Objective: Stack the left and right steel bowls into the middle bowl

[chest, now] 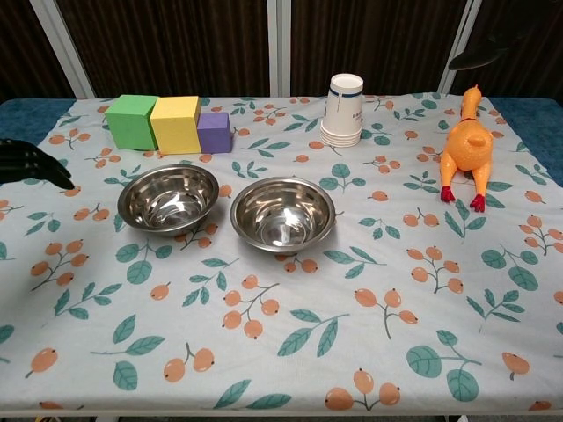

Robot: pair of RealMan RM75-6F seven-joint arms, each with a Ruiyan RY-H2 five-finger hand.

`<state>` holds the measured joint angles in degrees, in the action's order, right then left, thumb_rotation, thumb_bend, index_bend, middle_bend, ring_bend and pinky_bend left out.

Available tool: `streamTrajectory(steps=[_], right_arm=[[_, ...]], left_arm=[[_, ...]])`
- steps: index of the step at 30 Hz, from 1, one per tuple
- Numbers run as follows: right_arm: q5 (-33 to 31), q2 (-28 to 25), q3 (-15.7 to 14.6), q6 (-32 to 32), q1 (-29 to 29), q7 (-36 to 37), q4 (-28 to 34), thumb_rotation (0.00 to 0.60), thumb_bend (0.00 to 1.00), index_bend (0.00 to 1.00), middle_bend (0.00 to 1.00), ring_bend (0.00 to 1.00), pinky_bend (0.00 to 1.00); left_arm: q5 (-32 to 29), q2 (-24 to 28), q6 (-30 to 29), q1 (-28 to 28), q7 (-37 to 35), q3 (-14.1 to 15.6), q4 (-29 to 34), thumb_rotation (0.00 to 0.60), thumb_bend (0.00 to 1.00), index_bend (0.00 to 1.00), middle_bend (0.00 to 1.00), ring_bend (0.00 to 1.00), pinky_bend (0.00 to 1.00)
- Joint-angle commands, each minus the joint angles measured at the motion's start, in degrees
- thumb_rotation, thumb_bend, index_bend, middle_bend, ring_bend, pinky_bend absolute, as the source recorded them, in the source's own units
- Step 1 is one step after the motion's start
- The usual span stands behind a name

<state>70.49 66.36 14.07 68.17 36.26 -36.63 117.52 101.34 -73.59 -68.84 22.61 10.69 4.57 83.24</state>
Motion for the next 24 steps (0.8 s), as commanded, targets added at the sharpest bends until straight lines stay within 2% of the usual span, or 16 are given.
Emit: streamTrajectory(steps=[1,6,10,16,24], right_arm=[[-0.1,-0.7,-0.2,0.4,-0.5,0.8,-0.4,0.6,0.0,0.32,0.34,0.22,0.25],[0.0,-1.1,-1.1,0.6,-0.9,1.0,-1.1,0.6,0.0,0.32,0.34,0.22,0.25],[0.2,-1.9,-1.3,0.6,-0.8,0.8,-2.0,0.6,0.0,0.32,0.34,0.22,0.25],[-0.9,-2.1,-1.0,0.8,-1.0,2.6,-3.7,0.6,0.0,0.32,0.34,0.22,0.25],[-1.5,-2.5,-1.2,0.1,-1.0,4.6,-6.0,0.6,0.0,0.32,0.34,0.22,0.25]], left_arm=[[1.3,-2.6,1.9,2.0,1.4,-0.1,-3.0,0.6,0.13,0.26,0.26,0.17,0.33],[-0.3,-5.2,5.7,4.3,1.7,-0.9,-5.8,0.6,0.15,0.28,0.27,0.17,0.33],[-3.3,-5.8,9.9,6.4,3.5,-2.2,-5.4,0.6,0.15,0.27,0.27,0.17,0.33],[-5.3,-7.4,12.3,8.7,5.4,-3.7,-4.1,0.6,0.15,0.27,0.27,0.17,0.33],[-6.6,-10.6,15.7,11.5,6.8,-3.8,-6.0,0.6,0.16,0.27,0.27,0.17,0.33]])
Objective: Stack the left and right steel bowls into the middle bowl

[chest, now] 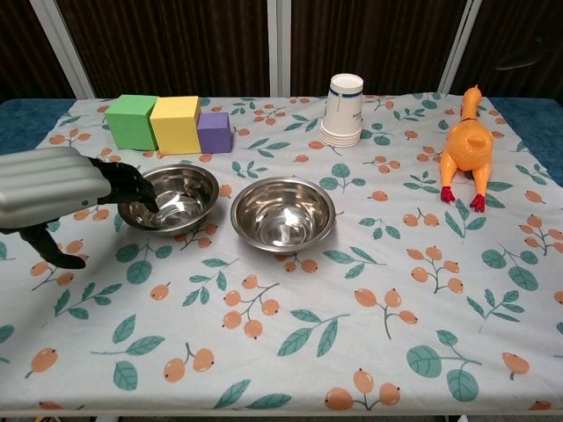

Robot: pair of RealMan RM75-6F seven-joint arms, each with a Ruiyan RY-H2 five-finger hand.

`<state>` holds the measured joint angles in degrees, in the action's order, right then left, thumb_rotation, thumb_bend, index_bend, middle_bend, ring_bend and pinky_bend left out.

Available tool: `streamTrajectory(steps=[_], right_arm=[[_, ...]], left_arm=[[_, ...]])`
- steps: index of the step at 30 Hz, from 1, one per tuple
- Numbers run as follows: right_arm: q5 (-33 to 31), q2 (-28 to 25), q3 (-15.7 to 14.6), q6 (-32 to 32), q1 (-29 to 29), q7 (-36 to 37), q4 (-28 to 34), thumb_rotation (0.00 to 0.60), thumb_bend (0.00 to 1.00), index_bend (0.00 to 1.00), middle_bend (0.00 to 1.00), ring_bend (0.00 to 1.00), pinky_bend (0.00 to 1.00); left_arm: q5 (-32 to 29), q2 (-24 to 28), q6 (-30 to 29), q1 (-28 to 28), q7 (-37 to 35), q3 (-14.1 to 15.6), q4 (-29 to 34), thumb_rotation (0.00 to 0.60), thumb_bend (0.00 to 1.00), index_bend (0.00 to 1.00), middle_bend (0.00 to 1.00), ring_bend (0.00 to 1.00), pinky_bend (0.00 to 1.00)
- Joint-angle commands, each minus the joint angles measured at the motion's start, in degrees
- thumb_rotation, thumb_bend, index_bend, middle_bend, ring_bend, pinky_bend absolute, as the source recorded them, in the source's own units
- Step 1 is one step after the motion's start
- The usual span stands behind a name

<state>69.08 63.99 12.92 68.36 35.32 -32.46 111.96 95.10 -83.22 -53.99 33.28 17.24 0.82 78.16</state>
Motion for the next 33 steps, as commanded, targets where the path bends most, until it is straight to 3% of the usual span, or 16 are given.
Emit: streamTrajectory(steps=[1,13,27,33], right_arm=[[-0.2,-0.1,0.0,-0.2,0.0,0.8,-0.7,0.6,0.0,0.32,0.34,0.22,0.25],[0.7,0.8,-0.7,0.0,-0.5,3.2,-5.4,0.6,0.0,0.32,0.33,0.18,0.19],[0.2,0.1,-1.1,-2.0,-0.5,6.3,-6.7,0.6,0.0,0.32,0.34,0.18,0.18],[-0.4,-0.1,-1.2,-2.1,-0.6,6.6,-6.9,0.6,0.0,0.32,0.34,0.18,0.18]], left_arm=[[0.0,-1.4,1.3,1.4,0.4,0.2,-1.6,0.6,0.16,0.27,0.28,0.17,0.33],[1.5,-5.7,2.4,5.4,-0.1,0.6,-7.8,0.6,0.22,0.32,0.35,0.24,0.44],[3.2,-10.1,-3.2,6.3,0.0,0.8,-13.9,0.6,0.32,0.56,0.58,0.46,0.59],[4.6,-11.5,-4.8,6.6,-0.4,2.0,-16.7,0.6,0.34,0.61,0.63,0.51,0.62]])
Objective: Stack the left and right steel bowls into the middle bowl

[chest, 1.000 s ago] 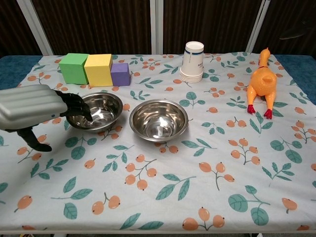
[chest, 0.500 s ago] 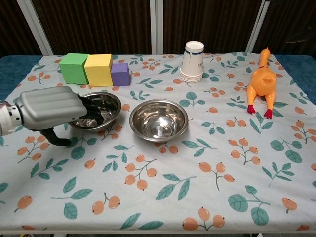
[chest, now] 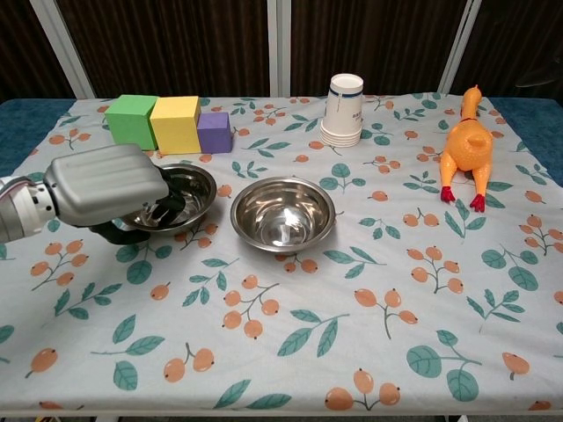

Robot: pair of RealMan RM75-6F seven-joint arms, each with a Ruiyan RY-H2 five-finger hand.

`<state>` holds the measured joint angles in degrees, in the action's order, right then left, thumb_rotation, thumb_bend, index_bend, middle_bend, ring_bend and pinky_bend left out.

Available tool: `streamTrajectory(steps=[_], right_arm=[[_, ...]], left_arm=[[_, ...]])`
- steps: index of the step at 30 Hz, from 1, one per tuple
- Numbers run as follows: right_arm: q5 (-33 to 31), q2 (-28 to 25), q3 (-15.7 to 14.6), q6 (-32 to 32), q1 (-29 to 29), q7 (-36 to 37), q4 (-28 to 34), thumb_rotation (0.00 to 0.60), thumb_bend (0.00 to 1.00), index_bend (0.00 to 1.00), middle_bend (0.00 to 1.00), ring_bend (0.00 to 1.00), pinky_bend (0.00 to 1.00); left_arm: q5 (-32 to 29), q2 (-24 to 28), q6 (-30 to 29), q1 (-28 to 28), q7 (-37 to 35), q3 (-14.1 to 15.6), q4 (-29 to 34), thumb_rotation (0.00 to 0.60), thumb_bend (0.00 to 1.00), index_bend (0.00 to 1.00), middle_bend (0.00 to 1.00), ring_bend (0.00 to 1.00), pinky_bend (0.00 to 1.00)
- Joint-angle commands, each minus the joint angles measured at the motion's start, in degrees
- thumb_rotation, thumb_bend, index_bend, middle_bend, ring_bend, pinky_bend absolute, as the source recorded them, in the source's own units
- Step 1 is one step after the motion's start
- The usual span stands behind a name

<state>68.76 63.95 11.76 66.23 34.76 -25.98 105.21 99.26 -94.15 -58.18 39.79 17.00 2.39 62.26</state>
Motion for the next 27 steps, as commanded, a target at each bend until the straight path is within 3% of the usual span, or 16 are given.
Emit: streamTrajectory(steps=[1,16,27], right_arm=[[-0.2,0.0,0.0,0.0,-0.1,0.3,-0.2,0.6,0.0,0.32,0.35,0.18,0.18],[-0.7,-0.2,-0.6,-1.2,-0.5,2.6,-1.5,0.6,0.0,0.31,0.35,0.18,0.18],[-0.5,-0.8,-0.1,-0.4,-0.7,3.2,-1.0,0.6,0.0,0.31,0.35,0.18,0.18]], left_arm=[[0.6,-0.8,-1.0,0.1,-0.1,0.6,-1.3,0.6,0.35,0.62,0.64,0.52,0.63],[1.4,-4.1,-4.7,-0.3,-1.2,1.6,-7.1,0.6,0.38,0.7,0.72,0.61,0.67],[1.5,-2.6,-8.3,0.7,-0.1,-0.3,-3.8,0.6,0.38,0.71,0.73,0.62,0.68]])
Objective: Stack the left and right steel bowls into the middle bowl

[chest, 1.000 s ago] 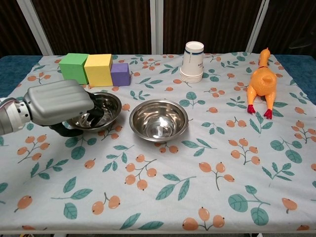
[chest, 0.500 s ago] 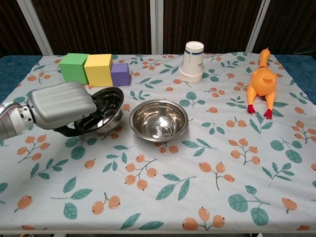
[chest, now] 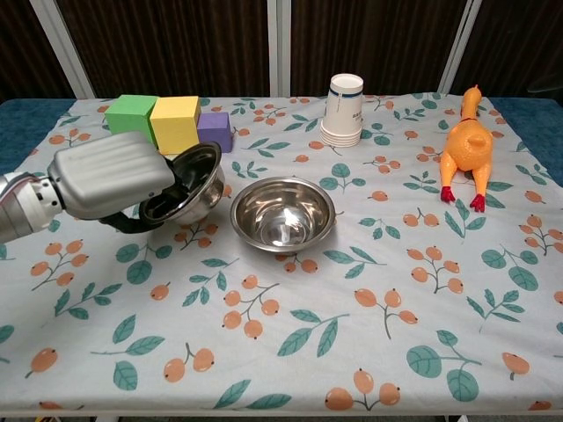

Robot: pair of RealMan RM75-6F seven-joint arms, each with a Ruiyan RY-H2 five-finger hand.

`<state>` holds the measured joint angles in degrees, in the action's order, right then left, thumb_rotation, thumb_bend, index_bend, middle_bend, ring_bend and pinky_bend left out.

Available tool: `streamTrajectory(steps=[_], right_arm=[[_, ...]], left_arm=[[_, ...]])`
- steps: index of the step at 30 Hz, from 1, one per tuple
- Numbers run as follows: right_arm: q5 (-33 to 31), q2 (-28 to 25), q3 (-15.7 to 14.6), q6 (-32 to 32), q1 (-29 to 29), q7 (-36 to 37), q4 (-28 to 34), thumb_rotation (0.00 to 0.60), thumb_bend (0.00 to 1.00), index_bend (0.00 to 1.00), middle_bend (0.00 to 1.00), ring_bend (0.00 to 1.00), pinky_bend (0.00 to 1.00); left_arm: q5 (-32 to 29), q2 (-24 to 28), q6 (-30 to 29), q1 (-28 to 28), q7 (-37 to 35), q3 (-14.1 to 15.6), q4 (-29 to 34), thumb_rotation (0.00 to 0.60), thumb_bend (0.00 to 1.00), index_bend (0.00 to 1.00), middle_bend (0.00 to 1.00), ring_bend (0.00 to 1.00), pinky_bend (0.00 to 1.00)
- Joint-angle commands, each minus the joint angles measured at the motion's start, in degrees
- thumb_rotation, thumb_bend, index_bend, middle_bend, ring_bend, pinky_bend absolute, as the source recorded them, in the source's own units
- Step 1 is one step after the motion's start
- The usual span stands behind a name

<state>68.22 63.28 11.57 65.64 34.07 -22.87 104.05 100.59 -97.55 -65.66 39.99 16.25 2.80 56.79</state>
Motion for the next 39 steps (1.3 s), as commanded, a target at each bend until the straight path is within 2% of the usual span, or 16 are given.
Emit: streamTrajectory(steps=[1,6,11,18,20,23,26,30,35,39], right_arm=[[0.2,-0.1,0.2,0.4,-0.1,0.2,0.3,0.6,0.0,0.31,0.35,0.18,0.18],[0.9,-0.6,0.3,1.2,-0.5,0.7,0.9,0.6,0.0,0.31,0.35,0.18,0.18],[1.6,-1.6,0.8,2.6,-1.4,2.0,1.3,0.6,0.0,0.31,0.35,0.18,0.18],[2.6,-3.3,1.1,4.9,-3.3,5.0,1.2,0.6,0.0,0.31,0.35,0.18,0.18],[2.8,-3.6,1.0,5.0,-3.7,6.0,0.8,0.6,0.0,0.31,0.35,0.18,0.18],[3.0,-4.1,0.9,4.9,-4.2,7.3,0.2,0.6,0.0,0.31,0.35,0.18,0.18],[3.2,-4.2,0.9,4.8,-4.5,8.4,-0.4,0.6,0.0,0.31,0.35,0.18,0.18],[3.8,-4.2,0.9,4.6,-4.6,9.0,-0.4,0.6,0.0,0.31,0.35,0.18,0.18],[4.6,-4.4,0.9,4.8,-4.8,8.7,0.5,0.6,0.0,0.31,0.35,0.18,0.18],[5.1,-4.8,0.4,5.3,-5.4,8.2,1.1,0.6,0.0,0.31,0.35,0.18,0.18]], left_arm=[[0.3,1.0,-0.9,0.7,0.9,-0.8,2.3,0.6,0.38,0.71,0.73,0.62,0.68],[0.7,1.6,-0.3,2.3,2.9,-1.7,6.0,0.6,0.38,0.71,0.73,0.62,0.68],[0.6,0.6,2.8,5.0,5.9,-3.0,9.1,0.6,0.38,0.71,0.74,0.62,0.68],[-0.6,-2.9,6.6,8.6,9.1,-5.4,8.5,0.6,0.37,0.71,0.73,0.62,0.68],[-0.2,-3.3,7.5,9.5,9.2,-4.9,7.9,0.6,0.33,0.65,0.7,0.59,0.67],[0.4,-2.9,8.2,10.2,7.5,-3.9,7.9,0.6,0.25,0.5,0.57,0.49,0.63],[0.7,-2.3,7.6,10.2,6.8,-3.3,7.6,0.6,0.21,0.42,0.5,0.44,0.6],[-0.2,-0.7,7.4,9.7,7.3,-3.3,8.7,0.6,0.2,0.4,0.48,0.42,0.58],[-1.8,3.9,5.5,8.4,10.2,-4.6,13.3,0.6,0.2,0.4,0.48,0.42,0.58],[-8.7,9.7,5.3,3.9,14.9,-5.4,20.2,0.6,0.19,0.4,0.48,0.42,0.56]])
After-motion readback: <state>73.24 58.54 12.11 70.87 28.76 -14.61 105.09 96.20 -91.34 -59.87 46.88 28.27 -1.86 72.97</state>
